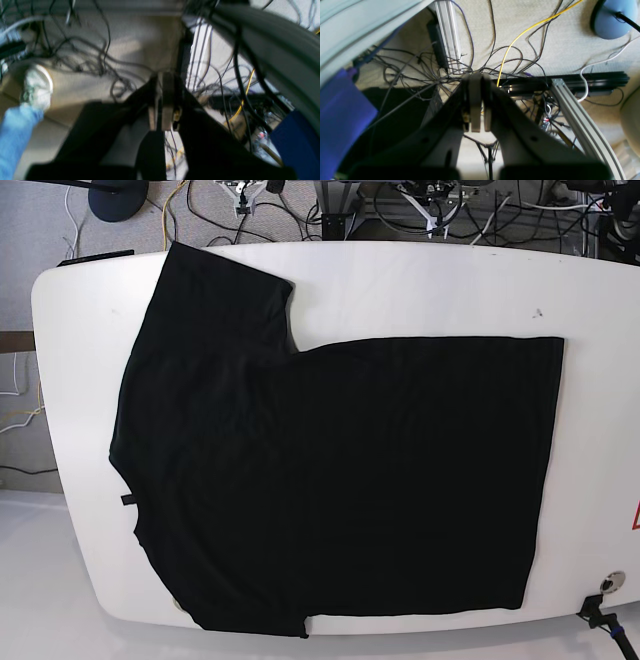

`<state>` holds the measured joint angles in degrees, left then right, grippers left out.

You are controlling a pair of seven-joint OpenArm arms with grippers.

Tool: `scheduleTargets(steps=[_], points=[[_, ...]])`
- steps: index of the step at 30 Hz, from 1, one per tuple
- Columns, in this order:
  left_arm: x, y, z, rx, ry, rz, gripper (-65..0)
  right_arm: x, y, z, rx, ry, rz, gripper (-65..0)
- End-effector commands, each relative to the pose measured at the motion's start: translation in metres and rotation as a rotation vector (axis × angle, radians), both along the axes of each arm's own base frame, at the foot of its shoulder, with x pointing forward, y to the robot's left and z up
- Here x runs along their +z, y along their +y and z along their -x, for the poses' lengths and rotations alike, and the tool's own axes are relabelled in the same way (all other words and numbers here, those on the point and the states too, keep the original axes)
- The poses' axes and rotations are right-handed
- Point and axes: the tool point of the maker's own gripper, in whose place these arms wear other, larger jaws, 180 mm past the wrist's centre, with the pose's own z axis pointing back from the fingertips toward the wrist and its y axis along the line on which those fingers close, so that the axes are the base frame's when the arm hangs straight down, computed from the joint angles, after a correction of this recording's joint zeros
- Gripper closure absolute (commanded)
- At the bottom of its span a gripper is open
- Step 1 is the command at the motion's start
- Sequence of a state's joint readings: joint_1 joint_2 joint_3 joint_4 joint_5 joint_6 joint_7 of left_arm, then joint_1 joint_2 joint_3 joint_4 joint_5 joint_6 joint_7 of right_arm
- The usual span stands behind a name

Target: Fold the T-shirt properly

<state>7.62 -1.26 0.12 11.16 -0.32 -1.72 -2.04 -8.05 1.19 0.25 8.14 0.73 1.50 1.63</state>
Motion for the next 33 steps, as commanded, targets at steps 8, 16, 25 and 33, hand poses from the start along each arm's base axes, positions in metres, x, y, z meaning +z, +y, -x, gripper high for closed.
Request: scheduleTargets(steps=[8, 16, 25, 33], points=[[0.008, 0.016, 0.002, -0.011, -0.066, -0.032, -2.6, 0.005, -0.009, 0.024, 0.020, -0.001, 0.007, -0.9], [0.008, 0.016, 0.002, -0.011, -0.066, -0.032, -2.6, 0.005, -0.009, 0.023, 0.020, -0.003, 0.007, -0.9], [0.008, 0.016, 0.008, -0.012, -0.058, -0.031, -2.6, 0.005, -0.008, 0.017, 0.021, -0.021, 0.006, -0.9], [0.010, 0.016, 0.022, -0.010, -0.046, -0.031, -2.6, 0.017, -0.007, 0.015, 0.026, -0.133, 0.005, -0.9]])
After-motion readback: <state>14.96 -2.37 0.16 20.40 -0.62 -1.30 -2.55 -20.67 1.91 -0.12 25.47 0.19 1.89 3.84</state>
